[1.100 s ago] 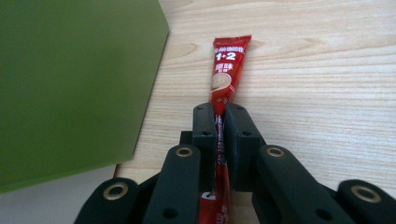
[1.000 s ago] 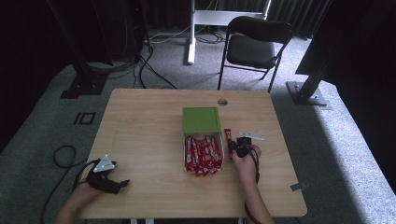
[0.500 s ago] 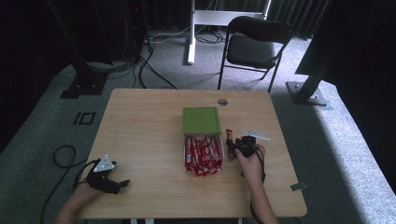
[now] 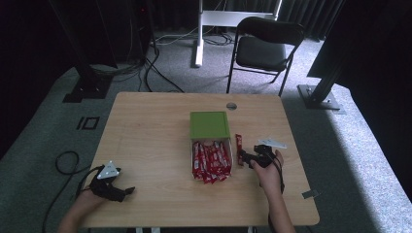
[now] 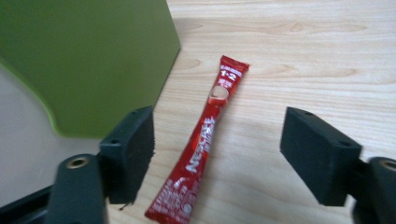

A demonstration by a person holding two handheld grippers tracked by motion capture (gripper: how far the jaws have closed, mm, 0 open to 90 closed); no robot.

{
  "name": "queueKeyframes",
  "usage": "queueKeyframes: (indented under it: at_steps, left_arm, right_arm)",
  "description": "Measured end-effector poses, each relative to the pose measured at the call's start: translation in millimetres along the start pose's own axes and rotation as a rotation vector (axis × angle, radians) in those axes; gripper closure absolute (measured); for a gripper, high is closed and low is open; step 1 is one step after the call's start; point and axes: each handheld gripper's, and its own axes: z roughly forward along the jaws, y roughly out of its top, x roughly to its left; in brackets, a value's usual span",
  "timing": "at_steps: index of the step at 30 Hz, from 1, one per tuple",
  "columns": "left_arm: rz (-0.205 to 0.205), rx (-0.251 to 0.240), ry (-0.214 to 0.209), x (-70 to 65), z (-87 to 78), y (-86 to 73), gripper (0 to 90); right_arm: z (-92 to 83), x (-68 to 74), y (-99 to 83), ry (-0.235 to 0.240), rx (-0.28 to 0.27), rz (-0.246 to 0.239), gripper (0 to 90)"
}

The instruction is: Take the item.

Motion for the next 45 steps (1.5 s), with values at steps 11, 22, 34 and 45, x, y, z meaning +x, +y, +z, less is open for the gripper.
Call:
queueKeyframes:
  at_steps: [11, 22, 34, 45]
  left_arm:
    - [-0.001, 0.000, -0.001, -0.1, 0.0, 0.0, 1.6]
    - [-0.002, 0.000, 0.000, -0.1, 0.0, 0.0, 1.6]
    - [-0.001, 0.001, 0.000, -0.1, 0.0, 0.0, 1.6]
    - [-0.002, 0.001, 0.000, -0.1, 0.0, 0.0, 1.6]
  right_arm:
    - [-15.8, -14.1, -9.6, 0.046, 0.016, -0.034, 20.5]
    - [-27.4, -25.7, -21.5, 0.048, 0.068, -0.112, 19.9]
    - [-45.4, -43.5, -31.3, 0.040, 0.057, -0.126, 19.7]
    - [-63.8, -64.7, -46.4, 0.072, 0.068, -0.192, 19.7]
